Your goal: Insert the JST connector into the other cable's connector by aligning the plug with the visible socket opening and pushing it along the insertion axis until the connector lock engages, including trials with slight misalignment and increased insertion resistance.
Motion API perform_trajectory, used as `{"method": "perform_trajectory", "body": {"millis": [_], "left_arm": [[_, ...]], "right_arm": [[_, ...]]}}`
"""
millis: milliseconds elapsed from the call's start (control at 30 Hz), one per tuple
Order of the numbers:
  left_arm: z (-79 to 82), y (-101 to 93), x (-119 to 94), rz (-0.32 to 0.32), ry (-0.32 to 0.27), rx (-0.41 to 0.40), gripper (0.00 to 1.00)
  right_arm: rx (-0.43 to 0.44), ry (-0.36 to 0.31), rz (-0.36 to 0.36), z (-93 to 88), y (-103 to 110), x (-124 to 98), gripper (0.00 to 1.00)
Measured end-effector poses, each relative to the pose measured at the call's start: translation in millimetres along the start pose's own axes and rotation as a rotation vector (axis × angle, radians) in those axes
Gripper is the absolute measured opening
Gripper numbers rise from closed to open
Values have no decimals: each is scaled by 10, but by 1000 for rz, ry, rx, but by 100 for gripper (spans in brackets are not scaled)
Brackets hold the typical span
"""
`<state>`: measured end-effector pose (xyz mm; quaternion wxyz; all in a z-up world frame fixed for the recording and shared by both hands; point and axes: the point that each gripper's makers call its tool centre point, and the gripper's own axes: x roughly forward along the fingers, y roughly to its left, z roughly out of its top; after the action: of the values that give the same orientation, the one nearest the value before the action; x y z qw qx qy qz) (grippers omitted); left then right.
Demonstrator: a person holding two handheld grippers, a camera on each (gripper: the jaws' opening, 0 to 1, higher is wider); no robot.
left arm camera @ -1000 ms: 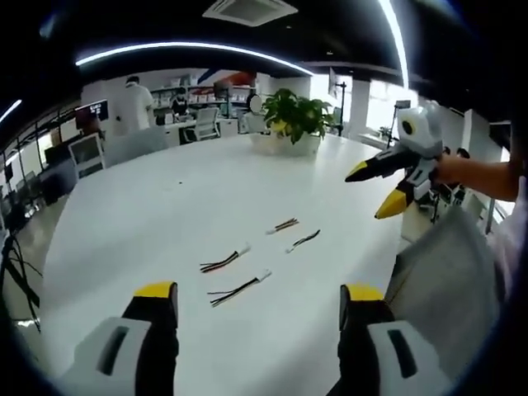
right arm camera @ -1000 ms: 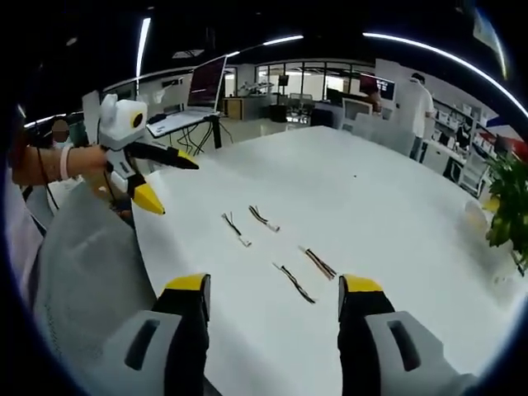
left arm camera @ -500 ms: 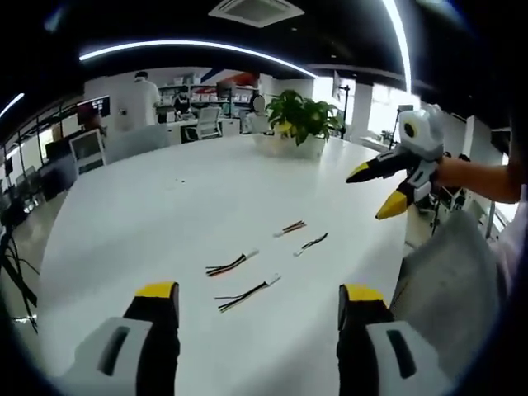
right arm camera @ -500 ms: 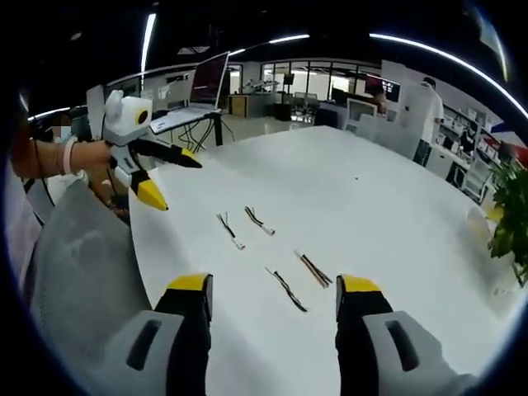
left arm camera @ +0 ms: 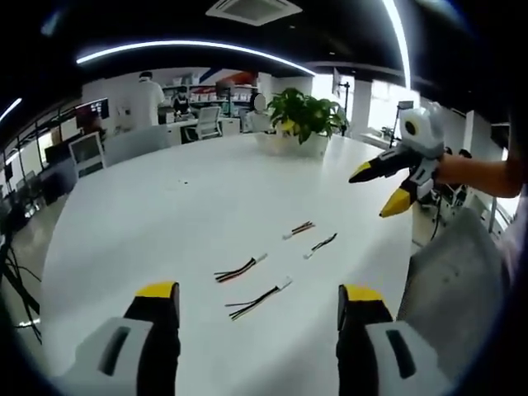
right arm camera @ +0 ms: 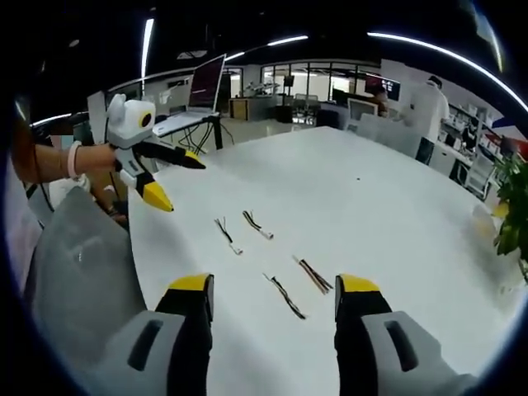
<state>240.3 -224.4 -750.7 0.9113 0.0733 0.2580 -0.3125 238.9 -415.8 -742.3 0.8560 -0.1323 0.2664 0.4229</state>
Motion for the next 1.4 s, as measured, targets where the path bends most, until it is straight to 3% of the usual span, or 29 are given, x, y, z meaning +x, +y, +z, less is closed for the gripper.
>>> {"method": "perform_trajectory", "body": {"millis": [233, 1000, 1400], "left_arm": [[92, 26, 61, -11, -33, -33, 76], [29, 111, 343, -18, 4, -6, 73], [37, 204, 499, -35, 28, -2, 67]], "right_arm": [[35, -22, 21, 41, 21, 32, 56], [59, -24, 41, -5, -160, 220, 50], [17, -20, 62, 15, -264, 377, 47]]}}
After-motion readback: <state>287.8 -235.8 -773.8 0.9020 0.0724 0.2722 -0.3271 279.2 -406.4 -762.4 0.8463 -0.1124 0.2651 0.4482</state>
